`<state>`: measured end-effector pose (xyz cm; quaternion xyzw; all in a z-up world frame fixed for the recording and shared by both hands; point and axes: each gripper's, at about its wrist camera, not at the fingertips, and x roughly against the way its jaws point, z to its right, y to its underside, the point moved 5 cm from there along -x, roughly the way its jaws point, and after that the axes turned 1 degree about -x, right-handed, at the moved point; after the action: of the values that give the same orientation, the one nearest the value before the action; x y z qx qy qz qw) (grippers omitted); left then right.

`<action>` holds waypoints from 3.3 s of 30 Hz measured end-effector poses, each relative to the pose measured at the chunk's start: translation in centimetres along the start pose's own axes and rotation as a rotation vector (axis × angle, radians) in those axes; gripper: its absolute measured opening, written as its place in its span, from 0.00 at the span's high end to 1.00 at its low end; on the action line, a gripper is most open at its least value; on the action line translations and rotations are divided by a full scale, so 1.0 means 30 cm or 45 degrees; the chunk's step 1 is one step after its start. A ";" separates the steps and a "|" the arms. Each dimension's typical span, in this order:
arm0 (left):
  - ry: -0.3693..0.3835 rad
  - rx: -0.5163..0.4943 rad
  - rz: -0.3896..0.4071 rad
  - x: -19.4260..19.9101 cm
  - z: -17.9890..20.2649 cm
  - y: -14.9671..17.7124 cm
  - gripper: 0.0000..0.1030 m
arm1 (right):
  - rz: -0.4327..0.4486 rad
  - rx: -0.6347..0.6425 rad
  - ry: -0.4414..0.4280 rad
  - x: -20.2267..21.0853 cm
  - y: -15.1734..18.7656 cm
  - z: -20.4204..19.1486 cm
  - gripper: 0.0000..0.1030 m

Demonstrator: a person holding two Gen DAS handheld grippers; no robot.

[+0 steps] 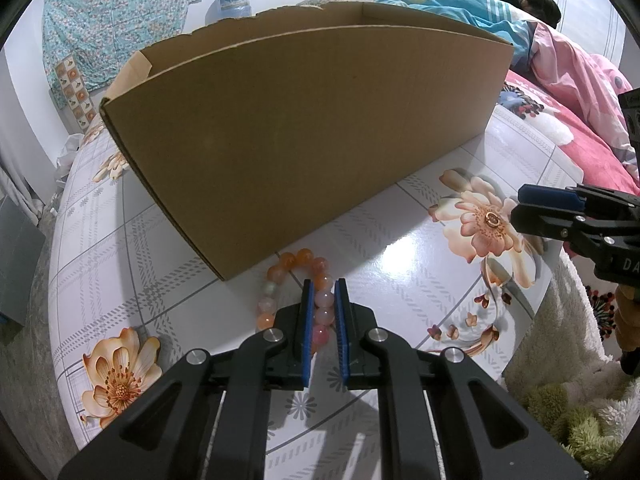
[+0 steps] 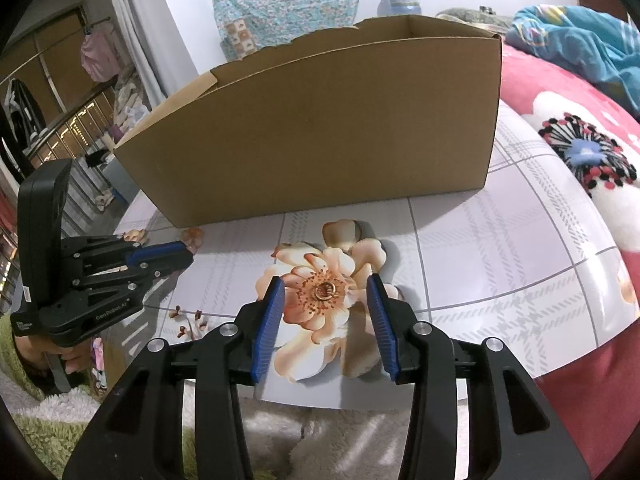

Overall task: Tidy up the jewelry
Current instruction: 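Lift the pink bracelet with the left tool while the right tool holds the ring, then carry the bracelet and ring over the box and open both tools to drop them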

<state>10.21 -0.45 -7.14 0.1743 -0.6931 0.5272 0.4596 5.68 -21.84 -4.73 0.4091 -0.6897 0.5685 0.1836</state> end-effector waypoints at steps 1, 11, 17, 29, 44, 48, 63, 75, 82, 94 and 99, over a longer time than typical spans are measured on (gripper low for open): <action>-0.001 0.000 0.001 0.000 0.000 0.000 0.91 | 0.000 -0.001 0.000 0.000 0.000 0.001 0.60; -0.014 0.005 0.003 -0.003 -0.001 -0.003 0.90 | -0.010 0.009 -0.019 -0.020 0.009 -0.008 0.60; -0.014 0.005 0.004 -0.003 0.000 -0.003 0.90 | -0.019 0.070 0.021 -0.045 -0.003 -0.030 0.63; -0.019 0.000 0.005 -0.003 0.004 -0.005 0.90 | -0.014 0.199 0.154 -0.081 -0.008 -0.053 0.80; -0.023 -0.006 0.006 -0.004 0.005 -0.004 0.90 | -0.011 0.205 0.167 -0.090 -0.022 -0.058 0.92; -0.024 -0.007 0.007 -0.004 0.005 -0.004 0.90 | 0.004 0.208 0.165 -0.077 -0.023 -0.059 0.92; 0.013 0.059 0.130 0.132 -0.025 -0.052 0.91 | 0.133 0.194 0.099 0.027 -0.090 -0.090 0.92; 0.404 0.161 0.412 0.408 -0.018 -0.323 0.91 | 0.350 0.147 -0.050 0.194 -0.354 -0.091 0.92; 0.475 0.132 0.494 0.403 -0.004 -0.531 0.91 | 0.347 0.173 -0.055 0.163 -0.516 -0.053 0.92; 0.412 0.168 0.071 -0.061 0.017 -0.618 0.91 | 0.029 0.185 0.008 -0.139 -0.570 0.065 0.91; 0.418 0.232 0.020 -0.109 0.001 -0.619 0.72 | 0.031 0.209 0.066 -0.139 -0.573 0.074 0.77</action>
<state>25.38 -8.38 0.78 0.1216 -0.5595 0.6128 0.5447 21.93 -22.75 2.55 0.3994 -0.6408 0.6357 0.1604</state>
